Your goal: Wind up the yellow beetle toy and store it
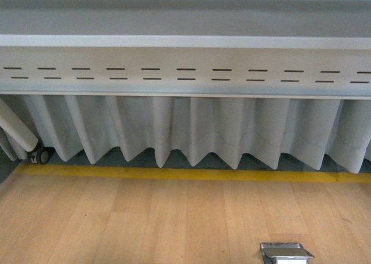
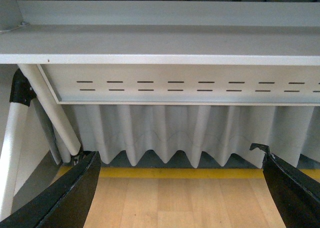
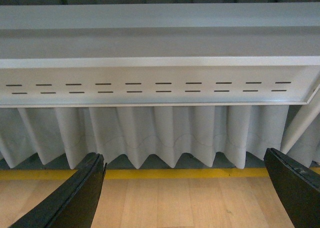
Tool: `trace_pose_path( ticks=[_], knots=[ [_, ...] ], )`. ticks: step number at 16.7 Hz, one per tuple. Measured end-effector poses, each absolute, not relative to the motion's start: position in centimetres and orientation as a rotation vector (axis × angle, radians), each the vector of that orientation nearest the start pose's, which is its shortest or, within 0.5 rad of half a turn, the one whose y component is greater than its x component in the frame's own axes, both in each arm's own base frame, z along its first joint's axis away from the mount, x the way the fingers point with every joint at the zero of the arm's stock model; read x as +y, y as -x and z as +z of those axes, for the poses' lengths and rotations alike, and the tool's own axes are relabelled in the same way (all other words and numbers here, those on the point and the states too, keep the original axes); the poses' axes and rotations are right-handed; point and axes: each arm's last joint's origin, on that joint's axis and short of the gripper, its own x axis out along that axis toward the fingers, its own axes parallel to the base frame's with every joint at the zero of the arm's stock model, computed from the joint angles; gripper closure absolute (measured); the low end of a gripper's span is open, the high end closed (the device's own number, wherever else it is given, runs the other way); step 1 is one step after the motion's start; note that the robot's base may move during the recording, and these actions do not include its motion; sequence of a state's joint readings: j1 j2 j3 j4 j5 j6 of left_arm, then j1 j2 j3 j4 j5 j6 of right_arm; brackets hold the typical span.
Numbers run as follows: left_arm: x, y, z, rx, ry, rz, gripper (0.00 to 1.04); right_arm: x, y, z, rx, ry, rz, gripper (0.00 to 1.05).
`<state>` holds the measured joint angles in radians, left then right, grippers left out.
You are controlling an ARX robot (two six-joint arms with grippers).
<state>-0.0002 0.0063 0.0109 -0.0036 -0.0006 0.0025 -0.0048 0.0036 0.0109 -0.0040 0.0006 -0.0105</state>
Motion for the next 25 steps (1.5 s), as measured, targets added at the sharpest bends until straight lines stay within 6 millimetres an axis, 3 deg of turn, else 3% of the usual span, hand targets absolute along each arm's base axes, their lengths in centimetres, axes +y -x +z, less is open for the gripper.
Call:
trace_pose_path(
  ticks=[25],
  knots=[
    [0.00,-9.74,16.63,-0.001,-0.002,0.000,0.07,-0.05,-9.72,16.66,-0.004,0.011,-0.005,0.07]
  ],
)
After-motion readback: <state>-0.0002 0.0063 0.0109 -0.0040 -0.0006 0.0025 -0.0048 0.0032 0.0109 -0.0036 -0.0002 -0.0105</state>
